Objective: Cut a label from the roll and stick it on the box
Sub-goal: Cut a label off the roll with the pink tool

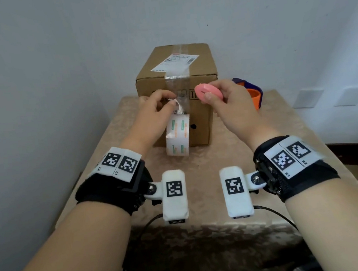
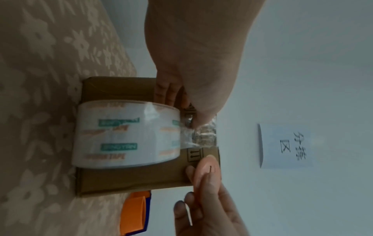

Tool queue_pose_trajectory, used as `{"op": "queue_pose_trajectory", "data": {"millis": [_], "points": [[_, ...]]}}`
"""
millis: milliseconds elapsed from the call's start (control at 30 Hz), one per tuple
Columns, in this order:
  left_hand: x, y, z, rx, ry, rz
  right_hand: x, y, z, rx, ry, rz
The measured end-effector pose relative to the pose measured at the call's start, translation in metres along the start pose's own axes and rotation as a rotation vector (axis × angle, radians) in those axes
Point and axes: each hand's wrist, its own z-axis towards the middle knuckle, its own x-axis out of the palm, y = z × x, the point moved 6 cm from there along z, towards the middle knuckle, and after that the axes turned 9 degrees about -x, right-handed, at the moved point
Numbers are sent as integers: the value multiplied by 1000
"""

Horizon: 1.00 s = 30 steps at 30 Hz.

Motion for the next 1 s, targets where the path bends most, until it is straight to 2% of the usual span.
{"op": "queue_pose_trajectory", "data": {"millis": [167, 433, 700, 867, 1000], "points": [[11, 11, 0, -90, 124, -154, 7, 5, 2, -48, 51, -64], [12, 13, -2, -97, 165, -185, 17, 8, 0, -95, 180, -159], [15, 11, -5, -130, 158, -217, 19, 20, 0, -194, 191, -316], [14, 11, -7, -134, 176, -219, 17, 19, 0, -179, 166, -316], [18, 6, -9, -69, 232, -171, 16, 15, 2, -156, 121, -294]]}}
